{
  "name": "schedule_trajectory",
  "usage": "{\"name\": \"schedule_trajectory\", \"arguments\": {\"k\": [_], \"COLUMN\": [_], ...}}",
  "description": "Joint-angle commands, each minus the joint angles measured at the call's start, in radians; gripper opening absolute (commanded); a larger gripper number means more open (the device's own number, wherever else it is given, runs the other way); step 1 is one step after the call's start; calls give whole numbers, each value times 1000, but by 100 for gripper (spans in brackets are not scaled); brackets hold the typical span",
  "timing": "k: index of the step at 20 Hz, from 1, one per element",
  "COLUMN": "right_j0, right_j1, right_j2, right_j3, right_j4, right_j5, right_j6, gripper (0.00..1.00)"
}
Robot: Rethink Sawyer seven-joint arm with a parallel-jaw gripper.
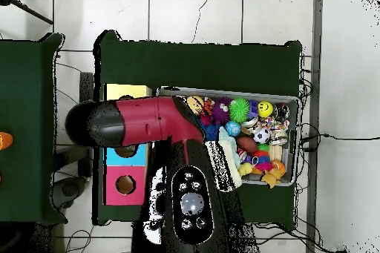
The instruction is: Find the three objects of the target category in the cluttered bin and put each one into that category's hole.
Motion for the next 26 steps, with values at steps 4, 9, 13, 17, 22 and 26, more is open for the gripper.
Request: {"name": "schedule_trajectory", "arguments": {"k": [4, 9, 13, 17, 22, 26], "right_j0": [-234, -332, -426, -521, -598, -627], "right_j1": [23, 38, 78, 139, 190, 200], "right_j2": [137, 176, 229, 287, 336, 354], "right_j3": [174, 185, 173, 140, 118, 90], "right_j4": [-87, -176, -240, -325, -414, -457], "right_j5": [59, 45, 60, 46, 23, 46], "right_j6": [-287, -351, -417, -501, -543, -567], "gripper": [100, 100, 100, 100, 100, 100]}}
